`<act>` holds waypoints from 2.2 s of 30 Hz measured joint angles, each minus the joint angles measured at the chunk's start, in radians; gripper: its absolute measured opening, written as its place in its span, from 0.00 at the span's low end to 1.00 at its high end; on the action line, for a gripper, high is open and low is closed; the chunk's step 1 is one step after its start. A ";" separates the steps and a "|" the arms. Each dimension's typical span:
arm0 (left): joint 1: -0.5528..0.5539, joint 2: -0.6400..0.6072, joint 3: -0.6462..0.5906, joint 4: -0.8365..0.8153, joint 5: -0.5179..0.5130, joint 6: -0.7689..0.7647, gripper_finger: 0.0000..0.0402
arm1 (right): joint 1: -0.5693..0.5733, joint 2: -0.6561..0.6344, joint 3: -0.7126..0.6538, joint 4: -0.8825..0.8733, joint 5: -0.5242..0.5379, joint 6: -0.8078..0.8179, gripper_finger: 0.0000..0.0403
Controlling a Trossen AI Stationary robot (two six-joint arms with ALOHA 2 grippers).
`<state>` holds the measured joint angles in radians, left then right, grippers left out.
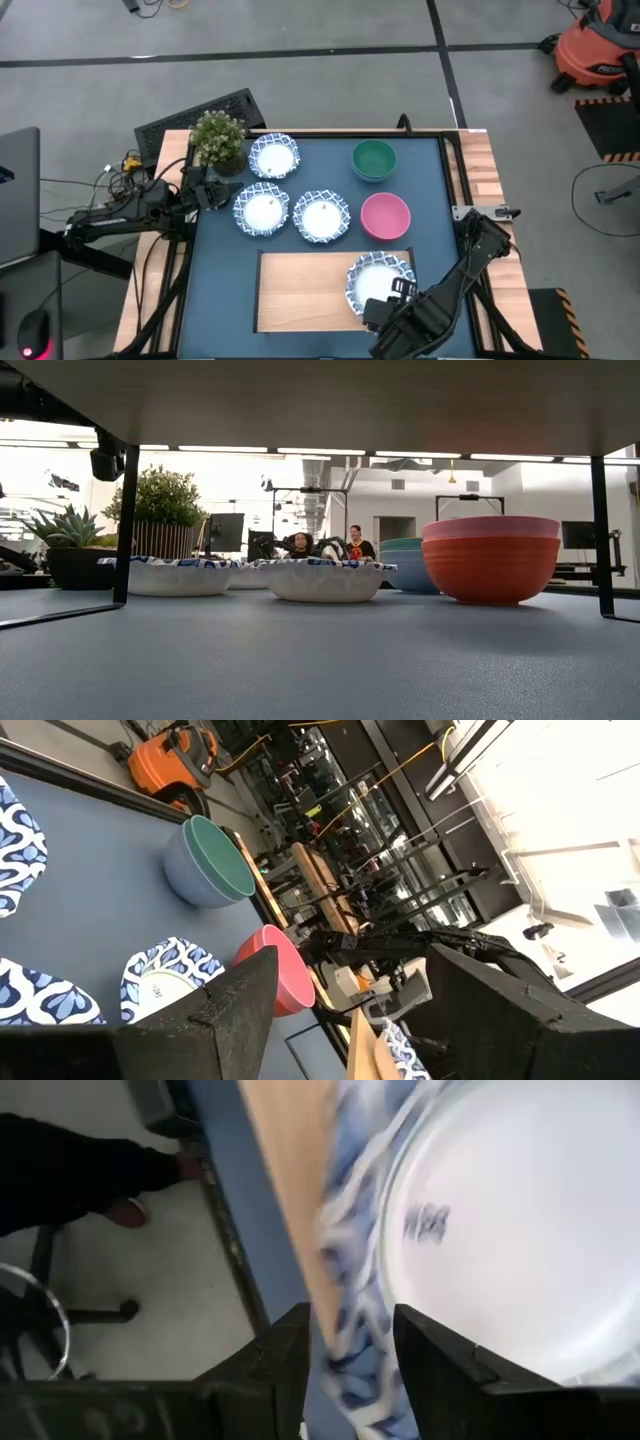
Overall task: Place and stack bowls onto a shelf
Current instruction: Stack the blue patterned bowl on top of the blue patterned bowl on the shelf
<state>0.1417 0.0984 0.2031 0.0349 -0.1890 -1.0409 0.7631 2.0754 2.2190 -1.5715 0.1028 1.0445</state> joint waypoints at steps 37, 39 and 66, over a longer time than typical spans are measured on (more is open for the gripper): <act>-0.024 0.704 0.745 -1.065 0.113 0.690 0.60 | -0.560 -0.201 0.122 0.096 0.230 -0.756 0.39; -0.047 0.770 0.738 -1.096 0.114 0.757 0.60 | -0.568 -0.201 0.122 0.096 0.232 -0.766 0.39; -0.263 0.986 0.384 -0.664 0.017 0.862 0.60 | -0.570 -0.201 0.122 0.064 0.238 -0.785 0.39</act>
<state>-0.1215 1.0845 0.5869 -0.6287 -0.1722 -0.1786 0.1936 1.8748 2.3405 -1.5074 0.3409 0.2596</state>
